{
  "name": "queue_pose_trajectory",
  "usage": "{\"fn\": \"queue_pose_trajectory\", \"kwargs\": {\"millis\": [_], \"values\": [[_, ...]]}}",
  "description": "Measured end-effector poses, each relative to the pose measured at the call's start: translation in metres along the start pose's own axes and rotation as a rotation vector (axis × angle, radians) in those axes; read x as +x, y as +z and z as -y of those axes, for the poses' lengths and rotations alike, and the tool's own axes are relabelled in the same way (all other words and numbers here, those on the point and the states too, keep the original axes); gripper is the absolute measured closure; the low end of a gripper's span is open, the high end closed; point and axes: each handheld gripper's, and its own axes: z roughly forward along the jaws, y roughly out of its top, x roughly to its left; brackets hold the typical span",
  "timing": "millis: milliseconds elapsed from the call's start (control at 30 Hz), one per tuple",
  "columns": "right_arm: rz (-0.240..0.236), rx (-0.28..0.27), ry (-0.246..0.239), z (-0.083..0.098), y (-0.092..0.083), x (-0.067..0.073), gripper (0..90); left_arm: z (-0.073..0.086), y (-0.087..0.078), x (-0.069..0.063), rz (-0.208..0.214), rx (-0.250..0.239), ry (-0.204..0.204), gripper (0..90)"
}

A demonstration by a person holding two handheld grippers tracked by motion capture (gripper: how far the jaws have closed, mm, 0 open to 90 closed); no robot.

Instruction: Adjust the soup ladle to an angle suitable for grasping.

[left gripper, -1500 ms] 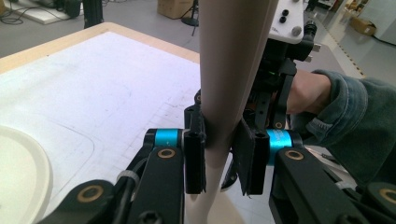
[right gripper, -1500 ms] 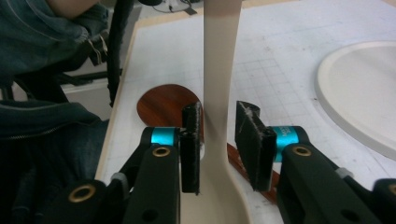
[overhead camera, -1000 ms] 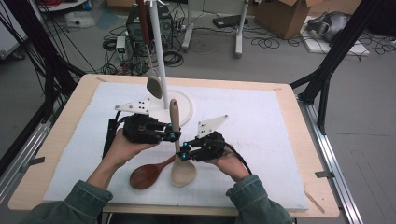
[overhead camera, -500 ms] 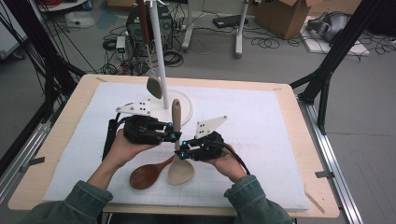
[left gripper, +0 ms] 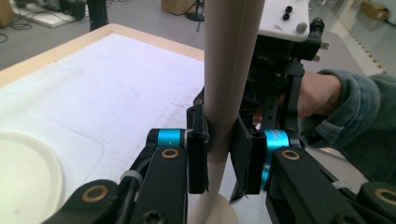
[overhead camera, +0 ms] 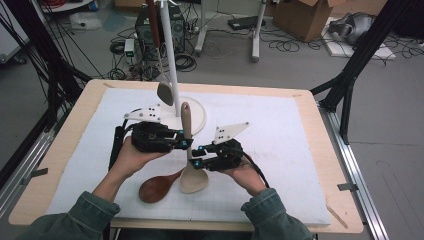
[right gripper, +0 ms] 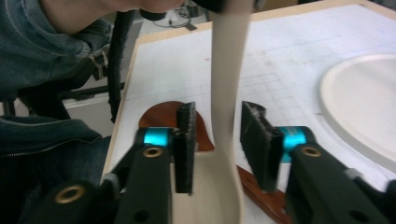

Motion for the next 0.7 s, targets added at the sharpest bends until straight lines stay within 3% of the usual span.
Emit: {"fn": "queue_pose_trajectory", "kwargs": {"millis": [67,333,467,700], "values": [[0.015,-0.008,0.020,0.002,-0.006,-0.002,54.9,-0.001,-0.003,0.000,0.005,-0.009,-0.005,77.0],[0.088,-0.017,0.068,0.008,-0.035,-0.005,40.3,-0.004,-0.013,0.002,-0.004,-0.022,-0.002,77.0],[0.145,0.013,0.066,0.014,-0.048,-0.005,37.2,-0.007,-0.018,0.002,-0.012,-0.025,0.004,77.0],[0.207,-0.003,0.099,0.027,-0.071,-0.006,35.1,-0.012,-0.026,0.003,-0.023,-0.017,0.017,77.0]]}}
